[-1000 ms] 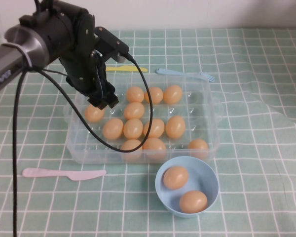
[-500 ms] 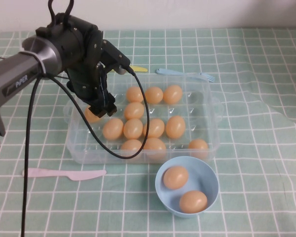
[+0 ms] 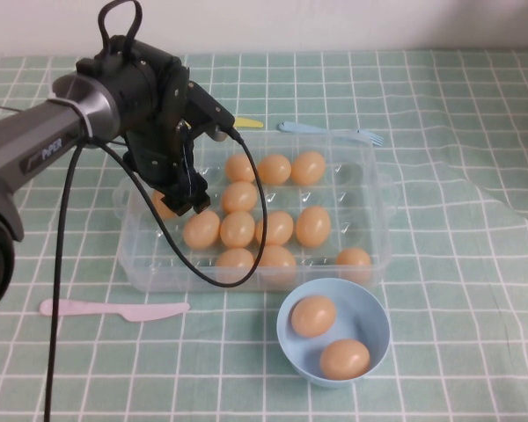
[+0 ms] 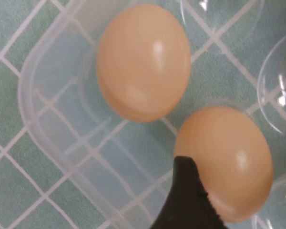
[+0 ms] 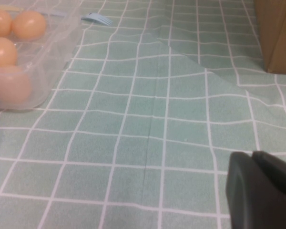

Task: Take an egg out of the egg box
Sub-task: Pick up the egg from the plastic box

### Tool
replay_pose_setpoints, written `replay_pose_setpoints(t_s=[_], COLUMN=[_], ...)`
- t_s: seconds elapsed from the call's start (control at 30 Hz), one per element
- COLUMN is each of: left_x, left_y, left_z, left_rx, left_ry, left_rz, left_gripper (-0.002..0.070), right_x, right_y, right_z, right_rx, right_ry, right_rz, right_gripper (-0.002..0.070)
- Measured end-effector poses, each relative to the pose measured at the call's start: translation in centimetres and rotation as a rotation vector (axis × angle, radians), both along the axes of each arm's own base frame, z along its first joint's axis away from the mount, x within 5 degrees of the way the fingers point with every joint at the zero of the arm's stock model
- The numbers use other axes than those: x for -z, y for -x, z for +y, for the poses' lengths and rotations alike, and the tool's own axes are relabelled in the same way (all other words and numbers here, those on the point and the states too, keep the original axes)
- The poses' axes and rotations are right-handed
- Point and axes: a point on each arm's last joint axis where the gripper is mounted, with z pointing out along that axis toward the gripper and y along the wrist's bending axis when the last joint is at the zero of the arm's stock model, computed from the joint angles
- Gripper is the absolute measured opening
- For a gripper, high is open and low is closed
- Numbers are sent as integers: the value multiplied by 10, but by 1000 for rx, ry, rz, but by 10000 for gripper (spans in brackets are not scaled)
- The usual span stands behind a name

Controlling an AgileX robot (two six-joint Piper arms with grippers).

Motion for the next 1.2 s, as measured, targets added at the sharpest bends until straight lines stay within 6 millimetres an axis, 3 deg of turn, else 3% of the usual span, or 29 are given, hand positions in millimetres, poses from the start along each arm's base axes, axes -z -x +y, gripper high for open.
replay_pose_setpoints(t_s=[0.63,0.83,1.0,1.1,1.2], left_x=[16,16,16,8,-12], left_y=[-6,-7,-7,-5,0], left_z=[-2,-1,-1,0,2], left_rx=[13,-7,-13,-18,-25], left_ry=[-16,-11,-10,-7,6], left_rz=[-5,-12,-13,-20,-47], left_gripper=[428,351,344,344,344], right_x=[0,0,0,0,0], right_y=[0,0,0,0,0], right_z=[0,0,0,0,0], right_rx=[0,0,0,0,0], right_ry=[0,0,0,0,0], right_rz=[0,0,0,0,0], right_gripper=[-17,-17,-17,-17,-17])
